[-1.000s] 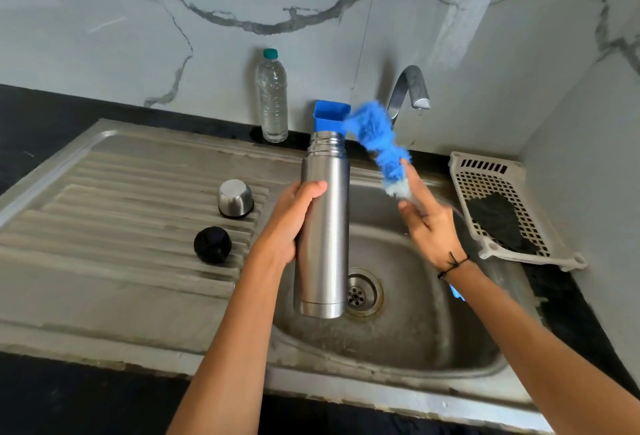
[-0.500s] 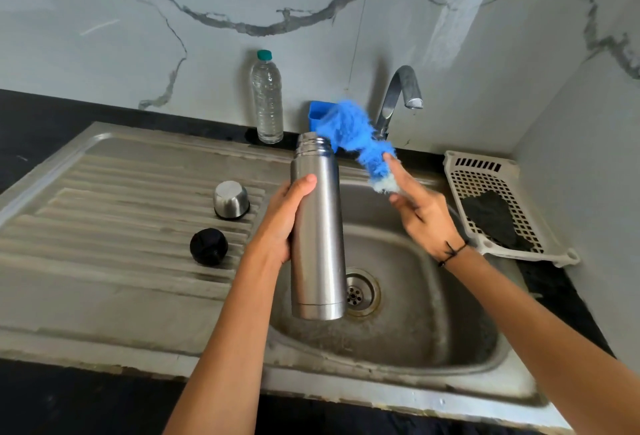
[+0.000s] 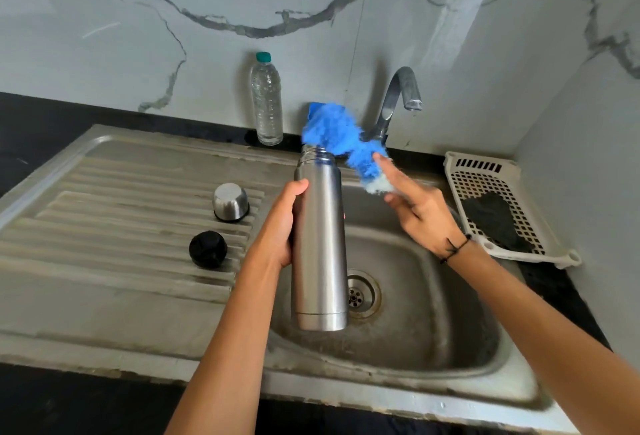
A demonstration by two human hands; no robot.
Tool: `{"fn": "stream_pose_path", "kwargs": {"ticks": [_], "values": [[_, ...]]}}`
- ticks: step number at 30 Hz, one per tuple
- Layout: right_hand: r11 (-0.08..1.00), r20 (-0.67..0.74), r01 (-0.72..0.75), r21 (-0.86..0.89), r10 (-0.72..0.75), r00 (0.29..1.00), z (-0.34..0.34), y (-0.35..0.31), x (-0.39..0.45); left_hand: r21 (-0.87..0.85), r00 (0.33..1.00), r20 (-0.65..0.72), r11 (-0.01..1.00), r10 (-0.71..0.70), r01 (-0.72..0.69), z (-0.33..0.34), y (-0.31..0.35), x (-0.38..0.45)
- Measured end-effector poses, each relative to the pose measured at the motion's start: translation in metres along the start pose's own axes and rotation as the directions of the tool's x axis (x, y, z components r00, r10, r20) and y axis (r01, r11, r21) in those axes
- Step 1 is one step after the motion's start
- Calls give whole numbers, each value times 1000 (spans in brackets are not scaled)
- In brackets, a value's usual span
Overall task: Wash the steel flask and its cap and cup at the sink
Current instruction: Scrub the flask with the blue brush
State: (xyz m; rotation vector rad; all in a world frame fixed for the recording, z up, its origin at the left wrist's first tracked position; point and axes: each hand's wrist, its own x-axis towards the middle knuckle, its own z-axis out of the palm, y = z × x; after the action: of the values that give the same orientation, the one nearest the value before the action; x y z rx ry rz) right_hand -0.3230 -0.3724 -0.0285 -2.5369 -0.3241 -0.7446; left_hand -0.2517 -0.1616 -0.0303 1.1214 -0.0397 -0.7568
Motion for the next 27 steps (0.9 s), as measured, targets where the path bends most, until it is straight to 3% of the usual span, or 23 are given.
{"fn": "stream_pose_path", "kwargs": {"ticks": [3,7,12,15,19,24,27], "values": [[999,80,42,-5,-41,996,6,-1,4,60,992,23,990,127,-128,-2,-4,5],[1000,46,-19,25,18,999,13,11,-16,63,982,57,981,179,-182,-7,-8,5],[986,-5,-155,53,156,988,10,15,-29,32,985,-54,987,161,-160,-11,-8,7],[997,-8,-60,57,60,998,2,1,-13,108,982,-100,983,158,-147,-10,-12,14],[997,94,77,-13,-75,993,8,-8,3,119,991,-111,991,78,-65,-7,-11,10],[996,78,-89,19,87,993,14,22,-27,-3,996,-91,1000,14,-14,-20,-8,7],[995,37,-91,48,89,995,5,12,-16,-18,998,-55,999,39,-40,-20,-10,9]]}}
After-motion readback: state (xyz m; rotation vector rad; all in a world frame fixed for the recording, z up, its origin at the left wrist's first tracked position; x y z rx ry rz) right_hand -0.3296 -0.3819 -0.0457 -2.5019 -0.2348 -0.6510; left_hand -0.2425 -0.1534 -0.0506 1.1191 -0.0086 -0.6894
